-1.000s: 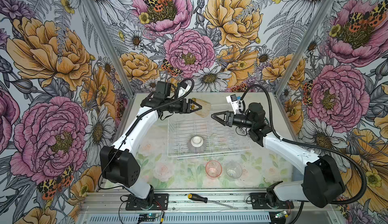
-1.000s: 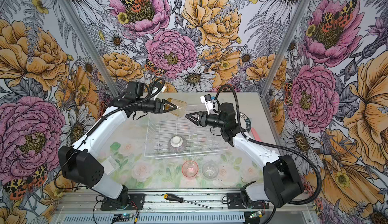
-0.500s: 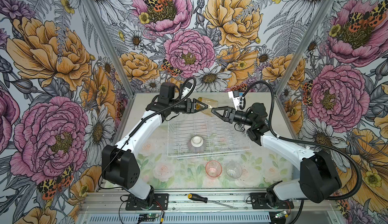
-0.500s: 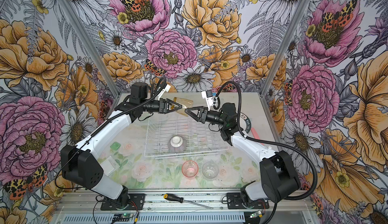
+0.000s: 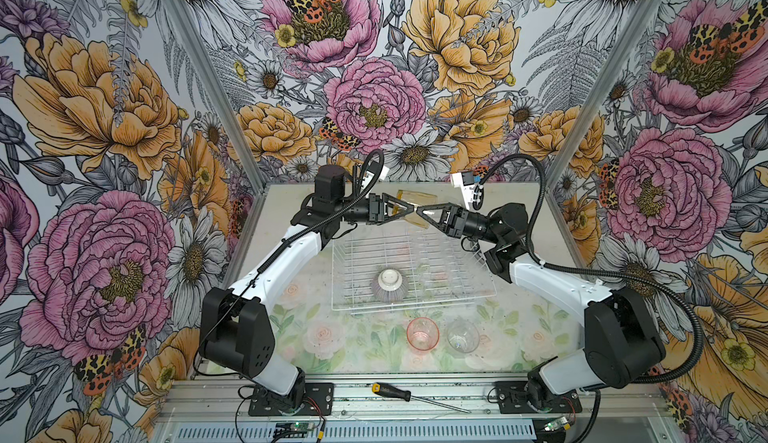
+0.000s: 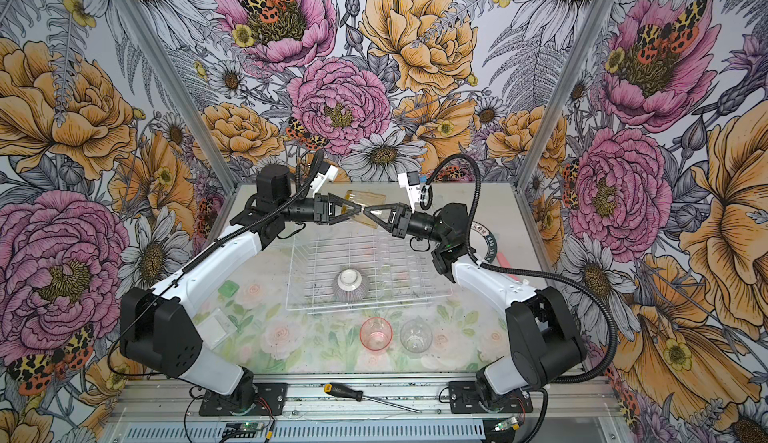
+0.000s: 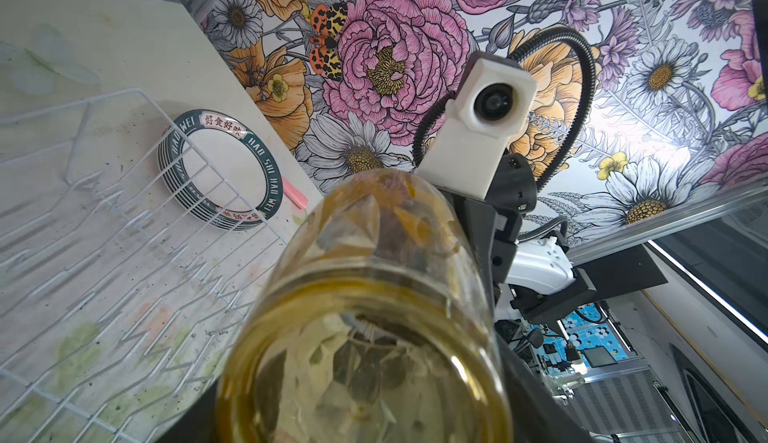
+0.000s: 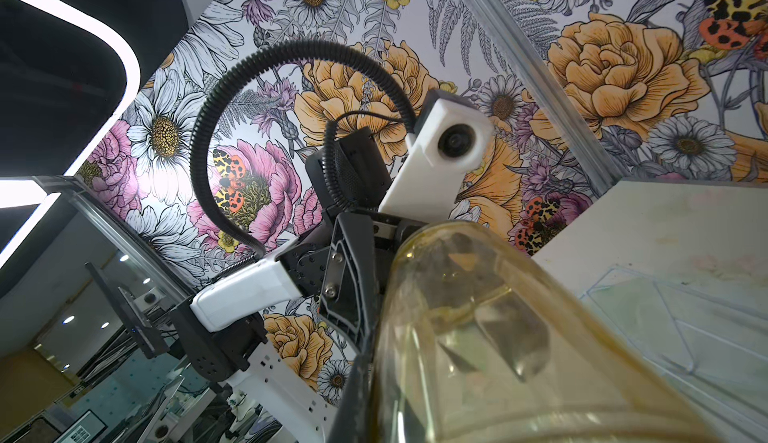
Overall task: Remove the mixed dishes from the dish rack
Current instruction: 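Grasp the amber glass with the right gripper while the left gripper holds it, then open the left gripper while the right gripper pulls the amber glass away, then lower the amber glass onto the table beside the pink glass with the right gripper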
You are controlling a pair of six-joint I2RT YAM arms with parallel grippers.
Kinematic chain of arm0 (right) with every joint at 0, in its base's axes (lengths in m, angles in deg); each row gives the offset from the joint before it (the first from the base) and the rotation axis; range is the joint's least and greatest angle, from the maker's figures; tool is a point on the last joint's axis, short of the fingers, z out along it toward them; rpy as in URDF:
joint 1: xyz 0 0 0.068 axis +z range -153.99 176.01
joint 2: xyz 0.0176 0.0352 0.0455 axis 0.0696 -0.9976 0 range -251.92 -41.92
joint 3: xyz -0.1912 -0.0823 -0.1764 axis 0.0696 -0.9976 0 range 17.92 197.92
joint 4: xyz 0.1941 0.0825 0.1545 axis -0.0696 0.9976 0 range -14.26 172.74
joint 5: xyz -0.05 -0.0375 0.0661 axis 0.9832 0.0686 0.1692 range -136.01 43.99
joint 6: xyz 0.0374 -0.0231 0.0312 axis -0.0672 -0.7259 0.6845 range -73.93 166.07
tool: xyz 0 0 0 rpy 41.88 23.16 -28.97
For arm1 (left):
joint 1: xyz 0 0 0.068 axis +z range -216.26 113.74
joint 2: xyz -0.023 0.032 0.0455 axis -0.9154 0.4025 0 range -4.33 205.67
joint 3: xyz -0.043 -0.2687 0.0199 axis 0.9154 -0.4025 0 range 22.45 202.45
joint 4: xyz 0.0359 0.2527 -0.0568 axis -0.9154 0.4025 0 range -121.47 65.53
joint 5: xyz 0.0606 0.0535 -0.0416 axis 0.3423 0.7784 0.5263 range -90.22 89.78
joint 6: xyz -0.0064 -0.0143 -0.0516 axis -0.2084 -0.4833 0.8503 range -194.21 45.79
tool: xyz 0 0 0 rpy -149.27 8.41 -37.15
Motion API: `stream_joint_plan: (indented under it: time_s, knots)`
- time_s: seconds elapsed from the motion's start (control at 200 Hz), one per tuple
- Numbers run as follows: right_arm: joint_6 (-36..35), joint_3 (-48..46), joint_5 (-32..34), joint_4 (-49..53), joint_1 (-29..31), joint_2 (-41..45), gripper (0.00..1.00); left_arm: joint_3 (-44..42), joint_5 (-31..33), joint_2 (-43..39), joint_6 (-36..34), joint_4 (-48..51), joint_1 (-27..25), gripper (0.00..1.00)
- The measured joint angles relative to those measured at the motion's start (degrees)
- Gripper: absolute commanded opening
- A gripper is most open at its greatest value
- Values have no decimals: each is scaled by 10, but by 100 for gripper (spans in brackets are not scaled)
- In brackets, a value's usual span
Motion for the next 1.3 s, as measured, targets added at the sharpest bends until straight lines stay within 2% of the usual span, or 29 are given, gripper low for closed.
stream_joint_plan:
  time_s: [0.125,0.24,0.295,0.39,0.57,0.691,0.821,0.921,1.031,1.301]
  knots:
    - [-19,3,2,30,3,13,0,0,15,-13,-13,21,0,82]
    - [-60,5,16,106,4,39,0,0,49,-31,-43,52,0,95]
    - [-81,9,22,147,4,51,0,0,61,-40,-51,65,5,99]
    - [-126,22,35,234,4,78,0,-1,73,-58,-62,80,21,99]
    - [-268,101,81,459,23,134,0,-2,127,-97,-100,139,59,91]
    - [-352,144,115,583,64,158,0,6,211,-117,-141,210,65,79]
    - [-438,175,179,722,141,157,0,7,326,-141,-176,280,65,67]
    - [-489,188,223,816,213,143,0,3,405,-153,-195,321,68,66]
    - [-534,203,277,910,295,119,0,-31,463,-167,-205,347,82,65]
    - [-610,254,384,1045,453,25,0,-90,522,-176,-215,376,113,65]
